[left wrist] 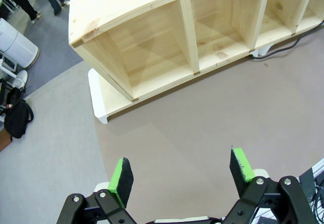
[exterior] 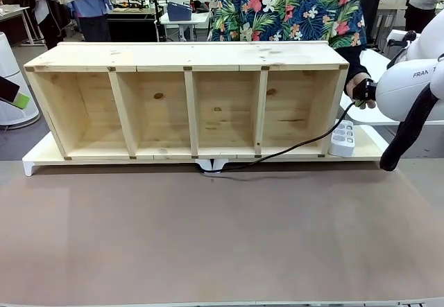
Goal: Perform cable management.
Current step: Release the Power Cable when the human grasps it.
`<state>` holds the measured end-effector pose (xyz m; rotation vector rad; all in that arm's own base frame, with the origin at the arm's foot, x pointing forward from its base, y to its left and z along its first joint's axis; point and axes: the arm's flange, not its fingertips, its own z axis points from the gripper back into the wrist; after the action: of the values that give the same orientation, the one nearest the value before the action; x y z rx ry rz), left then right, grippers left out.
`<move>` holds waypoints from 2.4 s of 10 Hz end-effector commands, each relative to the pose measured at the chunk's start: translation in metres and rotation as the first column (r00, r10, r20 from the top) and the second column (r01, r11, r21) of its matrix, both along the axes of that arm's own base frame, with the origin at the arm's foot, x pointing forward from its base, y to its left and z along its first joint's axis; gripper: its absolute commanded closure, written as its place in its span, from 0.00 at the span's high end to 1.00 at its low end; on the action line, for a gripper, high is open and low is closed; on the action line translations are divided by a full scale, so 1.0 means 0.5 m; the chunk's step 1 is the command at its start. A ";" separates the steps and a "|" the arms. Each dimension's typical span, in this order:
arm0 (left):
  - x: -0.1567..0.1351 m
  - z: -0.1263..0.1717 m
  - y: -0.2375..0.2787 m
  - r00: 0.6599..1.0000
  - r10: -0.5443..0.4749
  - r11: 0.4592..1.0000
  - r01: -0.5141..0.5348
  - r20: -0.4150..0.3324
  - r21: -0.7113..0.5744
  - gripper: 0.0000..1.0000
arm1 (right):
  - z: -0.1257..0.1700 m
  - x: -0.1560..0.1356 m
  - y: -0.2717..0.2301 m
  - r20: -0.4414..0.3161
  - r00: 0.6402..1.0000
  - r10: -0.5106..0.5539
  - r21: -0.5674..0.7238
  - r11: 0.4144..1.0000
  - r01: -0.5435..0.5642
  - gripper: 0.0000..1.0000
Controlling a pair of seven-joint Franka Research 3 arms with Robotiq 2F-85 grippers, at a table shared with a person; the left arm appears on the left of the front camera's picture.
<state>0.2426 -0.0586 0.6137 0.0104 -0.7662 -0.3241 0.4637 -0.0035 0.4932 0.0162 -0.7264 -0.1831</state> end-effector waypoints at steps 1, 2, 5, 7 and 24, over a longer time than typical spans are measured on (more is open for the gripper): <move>0.003 0.001 0.001 1.000 0.002 1.000 -0.002 0.005 -0.005 1.00 | -0.002 0.000 0.001 -0.008 1.000 -0.004 0.005 1.000 0.004 1.00; 0.003 0.001 0.001 1.000 0.002 1.000 -0.002 0.005 -0.005 1.00 | -0.002 0.000 0.001 -0.008 1.000 -0.004 0.005 1.000 0.004 1.00; 0.003 0.001 0.001 1.000 0.002 1.000 -0.002 0.005 -0.005 1.00 | -0.002 0.000 0.001 -0.008 1.000 -0.004 0.005 1.000 0.004 1.00; 0.003 0.001 0.001 1.000 0.002 1.000 -0.002 0.005 -0.005 1.00 | -0.002 0.000 0.001 -0.008 1.000 -0.004 0.005 1.000 0.004 1.00; 0.003 0.001 0.001 1.000 0.002 1.000 -0.002 0.005 -0.005 1.00 | -0.002 0.000 0.001 -0.008 1.000 -0.004 0.005 1.000 0.004 1.00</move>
<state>0.2426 -0.0586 0.6137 0.0104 -0.7662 -0.3241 0.4637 -0.0035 0.4932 0.0162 -0.7263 -0.1831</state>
